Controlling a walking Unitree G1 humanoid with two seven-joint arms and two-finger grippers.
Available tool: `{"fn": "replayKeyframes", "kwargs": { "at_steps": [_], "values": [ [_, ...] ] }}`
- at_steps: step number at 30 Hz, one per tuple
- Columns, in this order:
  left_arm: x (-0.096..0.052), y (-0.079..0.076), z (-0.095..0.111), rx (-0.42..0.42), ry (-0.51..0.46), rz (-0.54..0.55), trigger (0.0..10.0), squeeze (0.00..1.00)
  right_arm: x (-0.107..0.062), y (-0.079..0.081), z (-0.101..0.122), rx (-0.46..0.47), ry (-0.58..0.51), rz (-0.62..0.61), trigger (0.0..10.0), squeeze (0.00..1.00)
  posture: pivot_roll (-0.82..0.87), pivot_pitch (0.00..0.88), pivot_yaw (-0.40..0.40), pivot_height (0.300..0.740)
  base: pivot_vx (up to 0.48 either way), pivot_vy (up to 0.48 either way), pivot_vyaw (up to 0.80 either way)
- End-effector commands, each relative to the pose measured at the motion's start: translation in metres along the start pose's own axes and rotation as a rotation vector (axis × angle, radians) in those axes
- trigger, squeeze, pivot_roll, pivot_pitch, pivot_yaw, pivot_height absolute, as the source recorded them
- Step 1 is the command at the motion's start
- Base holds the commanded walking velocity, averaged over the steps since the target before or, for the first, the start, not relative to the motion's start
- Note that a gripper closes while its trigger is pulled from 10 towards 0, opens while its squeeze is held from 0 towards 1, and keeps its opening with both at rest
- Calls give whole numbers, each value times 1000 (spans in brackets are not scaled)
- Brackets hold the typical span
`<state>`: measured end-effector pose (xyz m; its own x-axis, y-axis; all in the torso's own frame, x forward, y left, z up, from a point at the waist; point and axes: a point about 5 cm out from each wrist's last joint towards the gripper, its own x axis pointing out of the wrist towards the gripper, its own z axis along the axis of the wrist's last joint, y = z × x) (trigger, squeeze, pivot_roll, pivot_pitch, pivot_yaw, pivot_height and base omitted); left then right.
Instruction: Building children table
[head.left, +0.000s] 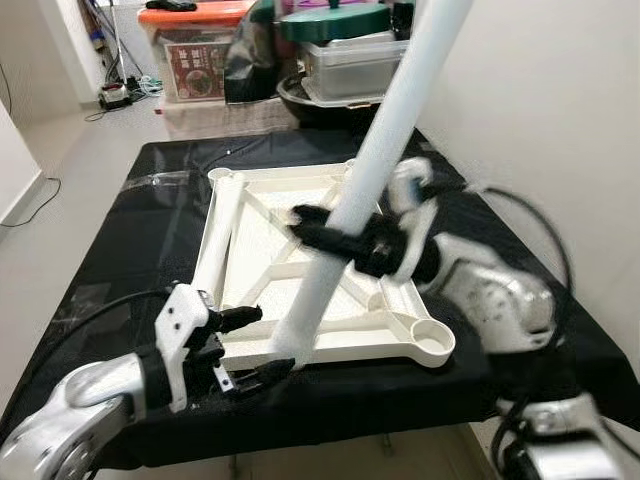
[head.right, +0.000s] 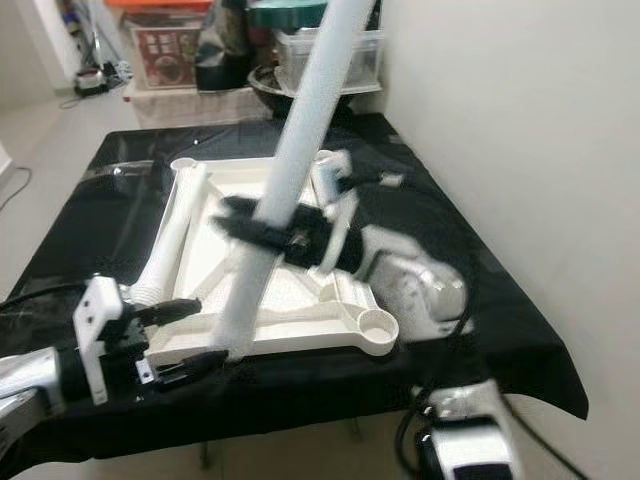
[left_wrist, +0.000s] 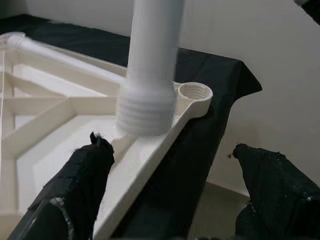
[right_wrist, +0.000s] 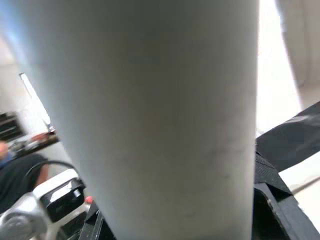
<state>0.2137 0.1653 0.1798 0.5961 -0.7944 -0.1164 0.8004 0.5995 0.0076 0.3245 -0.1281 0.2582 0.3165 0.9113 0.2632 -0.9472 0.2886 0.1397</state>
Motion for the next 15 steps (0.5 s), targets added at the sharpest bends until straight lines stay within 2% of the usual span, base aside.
{"fn": "replayKeyframes", "kwargs": {
  "at_steps": [1,2,3,4,5,6,8,10,12,14,15],
  "values": [
    [-3,0,1,4,17,23,10000,455,1,-3,3,-30,2,-12,0,0,35,0,-28,740,0,0,0],
    [-3,0,1,4,17,23,10000,455,1,-3,3,-30,2,-12,0,0,35,0,-28,740,0,0,0],
    [-7,4,-6,16,63,98,10000,0,-8,-15,13,-80,4,-93,0,0,37,0,-26,740,0,0,0],
    [-12,15,-10,2,91,236,10000,0,-17,-30,28,-134,-25,-205,0,0,37,0,-27,740,0,0,0],
    [-12,15,-10,2,91,236,10000,0,-17,-30,28,-134,-25,-205,0,0,37,0,-27,740,0,0,0],
    [-15,23,-14,-10,109,335,10000,0,-24,-39,40,-168,-50,-282,0,0,37,0,-28,740,0,0,0],
    [-15,23,-14,-10,109,335,10000,0,-24,-39,40,-168,-50,-282,0,0,37,0,-28,740,0,0,0],
    [-20,54,-14,-101,74,614,10000,0,-22,-48,56,-121,-185,-385,0,0,42,0,-36,740,0,0,0],
    [-20,54,-14,-101,74,614,10000,0,-22,-48,56,-121,-185,-385,0,0,42,0,-36,740,0,0,0],
    [-19,66,-15,-200,43,733,10000,0,-11,-46,61,-51,-277,-379,0,0,44,0,-33,740,0,0,0],
    [-19,66,-15,-200,43,733,10000,0,-11,-46,61,-51,-277,-379,0,0,44,0,-33,740,0,0,0]
  ]
}}
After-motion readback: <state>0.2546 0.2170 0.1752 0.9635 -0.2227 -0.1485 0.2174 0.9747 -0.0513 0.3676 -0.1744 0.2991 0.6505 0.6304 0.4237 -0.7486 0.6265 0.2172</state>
